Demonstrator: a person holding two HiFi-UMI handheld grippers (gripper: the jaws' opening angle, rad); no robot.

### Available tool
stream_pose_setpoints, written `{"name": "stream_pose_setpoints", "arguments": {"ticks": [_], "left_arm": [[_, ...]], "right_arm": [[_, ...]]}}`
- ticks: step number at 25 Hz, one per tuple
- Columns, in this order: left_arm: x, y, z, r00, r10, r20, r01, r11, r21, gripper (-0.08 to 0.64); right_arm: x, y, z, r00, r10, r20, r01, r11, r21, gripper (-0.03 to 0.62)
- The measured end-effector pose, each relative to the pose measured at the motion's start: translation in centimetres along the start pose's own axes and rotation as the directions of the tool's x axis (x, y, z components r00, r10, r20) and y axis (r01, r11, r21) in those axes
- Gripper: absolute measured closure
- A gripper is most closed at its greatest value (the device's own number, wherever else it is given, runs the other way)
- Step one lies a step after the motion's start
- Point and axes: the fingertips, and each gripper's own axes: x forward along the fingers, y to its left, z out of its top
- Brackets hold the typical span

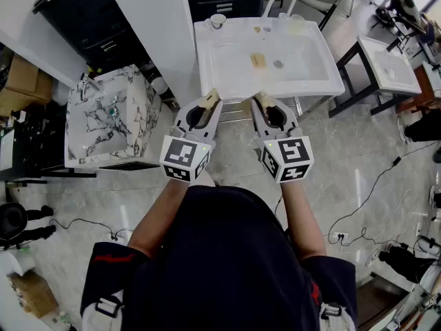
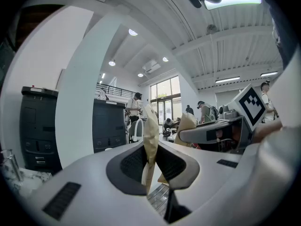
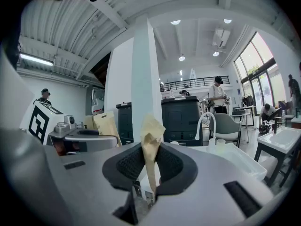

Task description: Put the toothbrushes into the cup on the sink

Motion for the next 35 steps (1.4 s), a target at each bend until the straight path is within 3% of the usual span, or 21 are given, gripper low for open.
{"name": "stream_pose_setpoints", "arguments": {"ticks": [23,35], "left_arm": [[-0.2,-1.8,-0.7,1.0,0.019,-0.019,-0.019,1.0,-0.006,0.499],[3.1,2.0,-1.0,0.999,0.032,-0.024,-0.032,0.999,-0.03,0.499]], "right_arm": [[-1.9,-0.8,-2.0,0.999,0.027,-0.026,-0.026,0.998,0.057,0.509],[3.1,-2.2,-1.4,0.998,0.047,-0.038,-0.045,0.997,0.062,0.509]]}}
